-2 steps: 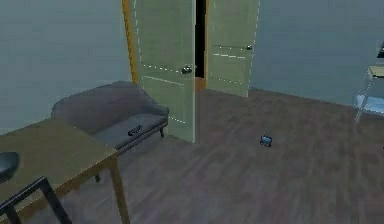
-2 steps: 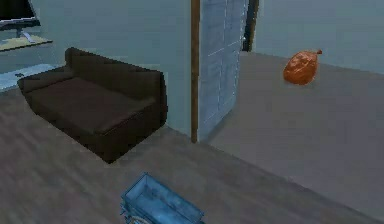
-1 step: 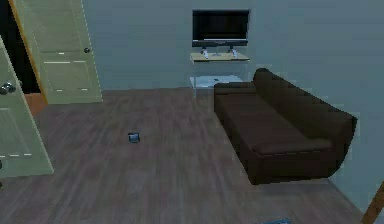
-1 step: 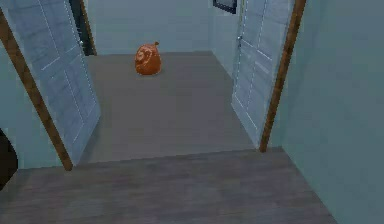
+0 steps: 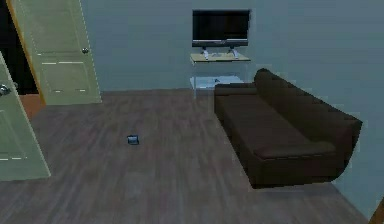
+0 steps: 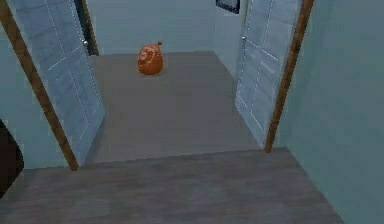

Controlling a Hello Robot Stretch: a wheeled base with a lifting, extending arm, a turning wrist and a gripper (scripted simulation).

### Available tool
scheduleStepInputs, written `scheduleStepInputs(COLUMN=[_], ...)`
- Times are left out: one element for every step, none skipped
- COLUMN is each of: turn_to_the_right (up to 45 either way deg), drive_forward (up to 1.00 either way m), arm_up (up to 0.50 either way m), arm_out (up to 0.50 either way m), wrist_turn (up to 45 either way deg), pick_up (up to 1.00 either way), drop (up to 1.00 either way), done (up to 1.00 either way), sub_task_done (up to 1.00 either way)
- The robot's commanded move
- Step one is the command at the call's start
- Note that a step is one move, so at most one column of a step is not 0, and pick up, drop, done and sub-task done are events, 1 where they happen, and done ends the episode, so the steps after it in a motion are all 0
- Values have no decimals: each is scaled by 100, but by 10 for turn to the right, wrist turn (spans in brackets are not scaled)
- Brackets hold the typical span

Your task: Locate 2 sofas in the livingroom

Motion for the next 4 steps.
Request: scheduleStepInputs(turn_to_the_right=[-450, 0, 0, -390], drive_forward=[0, 45, 65, 0], arm_up=[0, 0, 0, 0], arm_out=[0, 0, 0, 0], wrist_turn=[0, 0, 0, 0], pick_up=[0, 0, 0, 0], drop=[0, 0, 0, 0], done=[0, 0, 0, 0], sub_task_done=[0, 0, 0, 0])
